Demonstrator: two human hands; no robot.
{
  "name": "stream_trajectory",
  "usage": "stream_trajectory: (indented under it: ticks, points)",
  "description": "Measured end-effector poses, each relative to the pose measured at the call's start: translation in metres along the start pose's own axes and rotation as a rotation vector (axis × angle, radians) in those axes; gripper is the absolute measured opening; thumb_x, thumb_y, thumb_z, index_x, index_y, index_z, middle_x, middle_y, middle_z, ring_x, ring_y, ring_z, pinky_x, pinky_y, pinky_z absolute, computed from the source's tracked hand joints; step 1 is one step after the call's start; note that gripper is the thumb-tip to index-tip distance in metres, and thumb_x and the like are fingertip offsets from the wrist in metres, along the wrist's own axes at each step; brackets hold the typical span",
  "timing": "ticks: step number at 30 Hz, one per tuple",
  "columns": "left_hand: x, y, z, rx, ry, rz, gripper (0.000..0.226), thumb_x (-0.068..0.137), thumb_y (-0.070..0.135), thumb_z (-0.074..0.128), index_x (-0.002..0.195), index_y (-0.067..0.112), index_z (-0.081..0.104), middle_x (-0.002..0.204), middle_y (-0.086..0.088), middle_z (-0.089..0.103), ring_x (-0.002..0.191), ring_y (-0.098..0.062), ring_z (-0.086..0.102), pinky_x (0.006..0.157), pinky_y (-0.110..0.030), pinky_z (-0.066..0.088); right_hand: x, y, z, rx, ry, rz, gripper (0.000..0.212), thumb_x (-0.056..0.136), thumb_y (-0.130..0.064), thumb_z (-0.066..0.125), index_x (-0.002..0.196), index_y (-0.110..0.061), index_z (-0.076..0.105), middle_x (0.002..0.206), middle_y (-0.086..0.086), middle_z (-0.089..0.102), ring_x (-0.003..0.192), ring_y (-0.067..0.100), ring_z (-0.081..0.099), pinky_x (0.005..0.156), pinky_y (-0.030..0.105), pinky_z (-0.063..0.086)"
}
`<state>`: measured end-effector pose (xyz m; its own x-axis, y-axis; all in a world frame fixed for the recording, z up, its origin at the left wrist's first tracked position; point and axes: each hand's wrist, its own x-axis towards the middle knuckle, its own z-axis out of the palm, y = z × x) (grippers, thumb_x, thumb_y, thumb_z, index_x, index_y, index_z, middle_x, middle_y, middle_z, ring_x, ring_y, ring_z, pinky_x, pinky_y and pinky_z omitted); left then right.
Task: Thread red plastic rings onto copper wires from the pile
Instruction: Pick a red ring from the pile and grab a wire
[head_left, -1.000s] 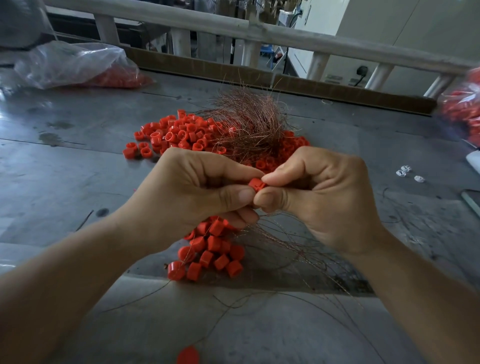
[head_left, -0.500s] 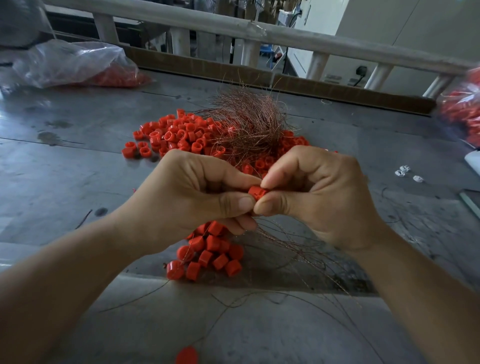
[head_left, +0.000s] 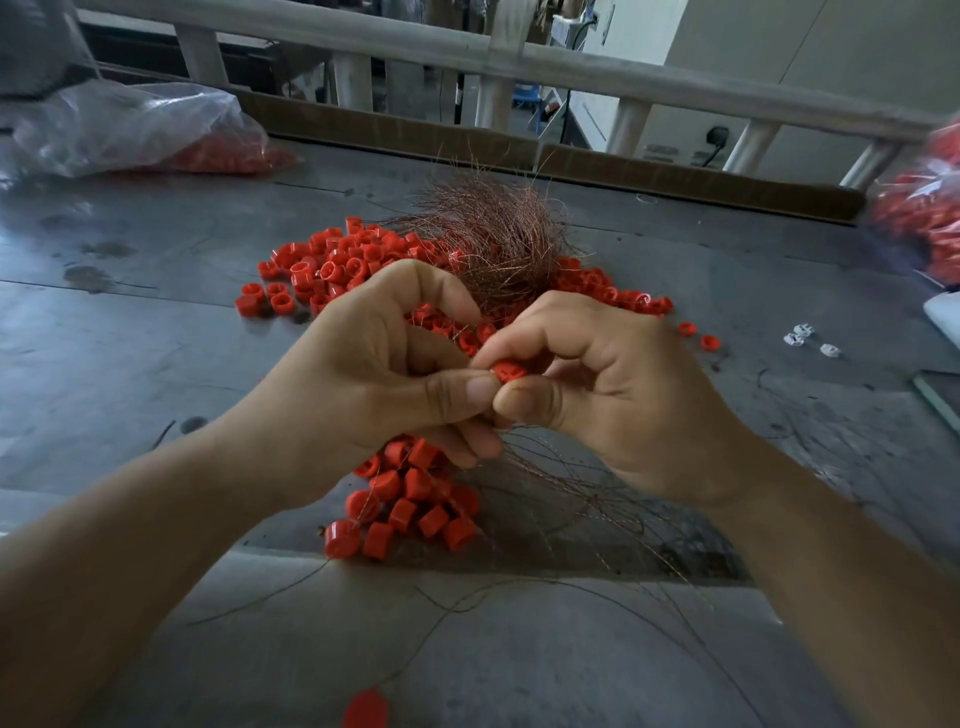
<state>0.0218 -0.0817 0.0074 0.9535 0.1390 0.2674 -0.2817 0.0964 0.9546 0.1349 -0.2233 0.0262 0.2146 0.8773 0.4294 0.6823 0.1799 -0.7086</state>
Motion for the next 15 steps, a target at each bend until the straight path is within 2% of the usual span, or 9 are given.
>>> stream_trajectory:
  ticks: [2, 4, 7, 9, 12, 15]
  points:
    - [-0.002, 0.003, 0.002, 0.012, -0.03, 0.001, 0.041, 0.063, 0.034, 0.078, 0.098, 0.026, 0.057, 0.069, -0.012, 0.069, 0.059, -0.023, 0.069, 0.052, -0.025, 0.054, -0.001, -0.002, 0.001, -0.012, 0.019, -0.002, 0.015, 0.079, -0.022, 0.06, 0.086, -0.035, 0.056, 0.081, -0.013, 0.055, 0.076, 0.002, 0.057, 0.063, 0.021, 0.05]
    - [-0.005, 0.004, 0.007, 0.123, -0.021, 0.023, 0.054, 0.062, 0.045, 0.079, 0.109, 0.033, 0.055, 0.071, -0.015, 0.068, 0.059, -0.026, 0.067, 0.055, -0.031, 0.055, -0.001, -0.004, 0.004, -0.063, 0.034, -0.003, 0.013, 0.079, -0.021, 0.06, 0.083, -0.033, 0.056, 0.08, -0.013, 0.055, 0.075, 0.001, 0.056, 0.063, 0.015, 0.046]
    - [-0.006, 0.0, 0.013, 0.404, 0.055, 0.07, 0.063, 0.059, 0.062, 0.073, 0.115, 0.049, 0.048, 0.067, -0.019, 0.063, 0.06, -0.042, 0.061, 0.054, -0.054, 0.054, -0.002, -0.002, 0.009, -0.104, 0.025, 0.013, 0.008, 0.079, -0.016, 0.06, 0.084, -0.015, 0.066, 0.08, -0.014, 0.056, 0.078, 0.0, 0.055, 0.069, 0.011, 0.043]
    - [-0.007, -0.002, 0.014, 0.419, 0.068, 0.079, 0.063, 0.062, 0.063, 0.07, 0.118, 0.052, 0.045, 0.066, -0.025, 0.059, 0.06, -0.049, 0.056, 0.051, -0.061, 0.048, -0.003, -0.002, 0.012, -0.096, 0.022, 0.024, 0.011, 0.078, -0.012, 0.061, 0.083, -0.007, 0.068, 0.078, -0.011, 0.057, 0.076, 0.0, 0.055, 0.069, 0.012, 0.044]
    - [-0.011, -0.001, 0.014, 0.37, 0.066, 0.105, 0.064, 0.068, 0.055, 0.07, 0.125, 0.048, 0.044, 0.067, -0.028, 0.056, 0.059, -0.049, 0.055, 0.05, -0.06, 0.048, -0.004, -0.004, 0.014, -0.062, 0.046, 0.003, 0.008, 0.077, -0.008, 0.061, 0.08, -0.005, 0.068, 0.075, -0.012, 0.055, 0.071, -0.003, 0.053, 0.067, 0.01, 0.04]
    - [-0.012, 0.0, 0.016, 0.348, 0.058, 0.131, 0.062, 0.07, 0.052, 0.07, 0.126, 0.046, 0.045, 0.066, -0.025, 0.058, 0.058, -0.041, 0.06, 0.053, -0.048, 0.055, -0.006, -0.005, 0.017, -0.035, 0.085, -0.009, 0.008, 0.076, -0.007, 0.062, 0.078, -0.005, 0.069, 0.073, -0.011, 0.055, 0.069, -0.002, 0.053, 0.066, 0.01, 0.039]
